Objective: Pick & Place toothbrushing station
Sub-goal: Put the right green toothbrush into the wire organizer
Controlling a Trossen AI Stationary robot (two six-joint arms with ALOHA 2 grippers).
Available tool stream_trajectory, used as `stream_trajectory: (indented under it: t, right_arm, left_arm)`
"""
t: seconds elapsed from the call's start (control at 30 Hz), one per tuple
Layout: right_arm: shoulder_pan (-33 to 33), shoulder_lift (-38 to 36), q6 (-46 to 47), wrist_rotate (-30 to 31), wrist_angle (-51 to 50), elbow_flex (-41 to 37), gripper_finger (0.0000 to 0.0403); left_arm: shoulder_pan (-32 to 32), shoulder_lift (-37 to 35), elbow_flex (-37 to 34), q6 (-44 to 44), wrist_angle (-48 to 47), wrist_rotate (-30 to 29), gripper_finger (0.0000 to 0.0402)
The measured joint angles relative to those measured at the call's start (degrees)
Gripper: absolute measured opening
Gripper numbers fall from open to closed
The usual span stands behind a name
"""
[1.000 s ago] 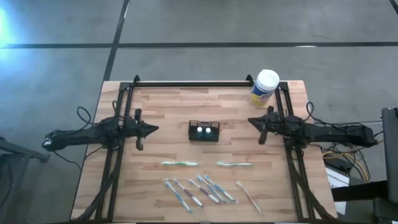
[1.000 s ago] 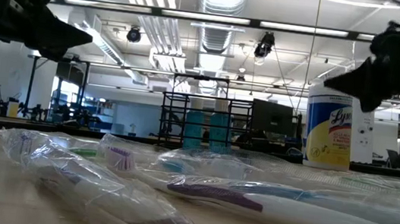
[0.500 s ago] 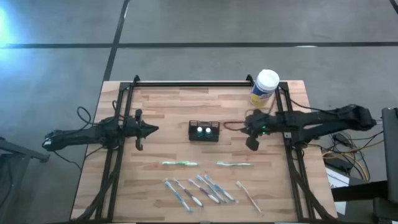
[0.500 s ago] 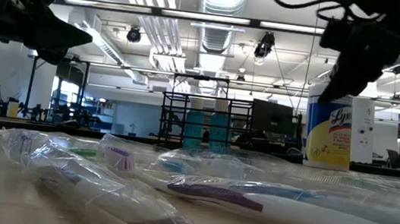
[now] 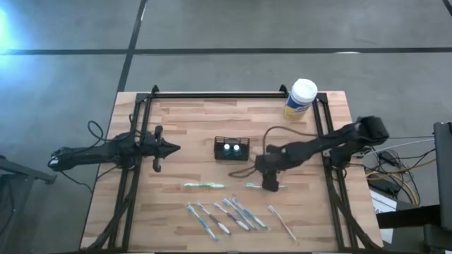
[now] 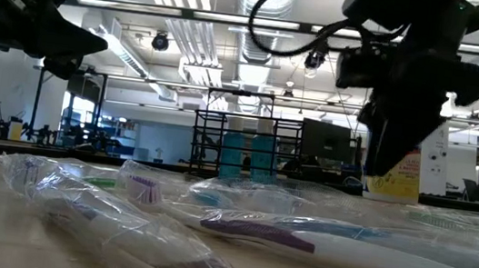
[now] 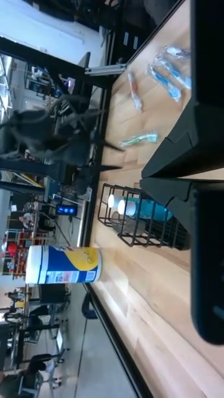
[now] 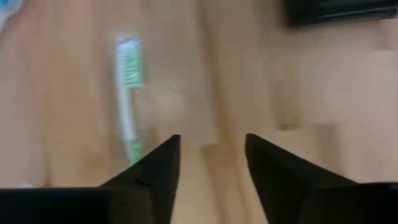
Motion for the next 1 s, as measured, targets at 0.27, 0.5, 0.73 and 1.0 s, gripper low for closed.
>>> stream_trajectory:
  t: [0.27,0.5,0.73,1.0]
  right_arm:
    - [4.29,10.12,0.39,-1.89,-0.4,6.51,0.0225]
    - [5.46,13.71,0.81,-1.84,-0.24,7.3,0.0218]
    - [5.44,13.44,1.62,-1.58,0.74,5.5,0.0193]
    - [5.39,13.22,1.42,-1.29,0.67,5.29,0.0097]
  left_arm:
    - [-0.07,0.05,-0.09,-0.98,-0.18,0.27,0.0012]
    - [-0.07,0.06,-0.13,-1.59,-0.29,0.37,0.0012]
    - [-0.04,0.31,-0.13,-1.57,-0.33,0.42,0.0012]
    - [-0.04,0.4,-0.18,-1.55,-0.33,0.44,0.0012]
